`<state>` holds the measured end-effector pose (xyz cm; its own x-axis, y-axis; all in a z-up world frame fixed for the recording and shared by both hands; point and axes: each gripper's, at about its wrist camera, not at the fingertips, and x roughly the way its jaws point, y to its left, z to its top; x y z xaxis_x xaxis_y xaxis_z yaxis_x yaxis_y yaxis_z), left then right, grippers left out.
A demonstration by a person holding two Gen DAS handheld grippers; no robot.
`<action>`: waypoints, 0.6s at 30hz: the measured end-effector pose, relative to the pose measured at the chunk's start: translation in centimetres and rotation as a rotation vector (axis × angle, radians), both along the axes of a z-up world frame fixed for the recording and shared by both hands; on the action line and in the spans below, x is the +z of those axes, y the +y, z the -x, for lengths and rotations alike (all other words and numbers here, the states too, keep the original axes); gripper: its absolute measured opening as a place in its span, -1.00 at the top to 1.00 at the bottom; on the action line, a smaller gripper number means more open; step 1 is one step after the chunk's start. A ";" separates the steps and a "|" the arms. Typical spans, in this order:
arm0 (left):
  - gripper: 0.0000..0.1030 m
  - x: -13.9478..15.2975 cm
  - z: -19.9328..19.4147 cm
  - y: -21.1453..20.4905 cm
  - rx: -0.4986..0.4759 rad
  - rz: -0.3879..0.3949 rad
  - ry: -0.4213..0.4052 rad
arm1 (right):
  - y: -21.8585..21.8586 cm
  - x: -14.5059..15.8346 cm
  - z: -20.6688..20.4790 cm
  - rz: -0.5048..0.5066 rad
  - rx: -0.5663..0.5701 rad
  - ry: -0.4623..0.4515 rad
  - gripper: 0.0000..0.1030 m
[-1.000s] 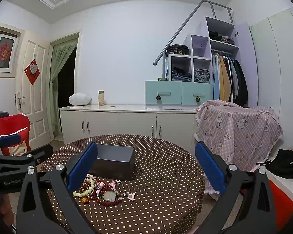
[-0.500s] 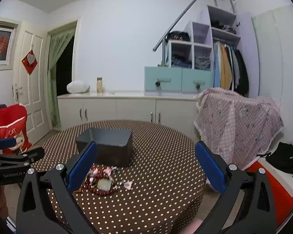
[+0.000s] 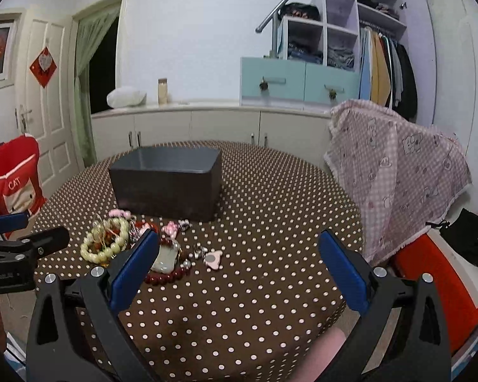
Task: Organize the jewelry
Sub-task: 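Lower the left gripper onto the cream pearl bracelet and close it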
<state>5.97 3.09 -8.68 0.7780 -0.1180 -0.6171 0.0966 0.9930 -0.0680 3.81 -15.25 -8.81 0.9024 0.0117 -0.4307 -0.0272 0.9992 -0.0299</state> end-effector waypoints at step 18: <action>-0.25 -3.5 -3.0 1.1 0.138 0.001 0.046 | -0.4 -1.7 -1.9 -0.053 0.025 0.097 -0.87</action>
<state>8.94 4.14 -12.20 0.7575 -0.0122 -0.6527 -0.0444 0.9965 -0.0702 5.74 -15.70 -10.52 0.8558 0.0584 -0.5140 -0.0520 0.9983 0.0268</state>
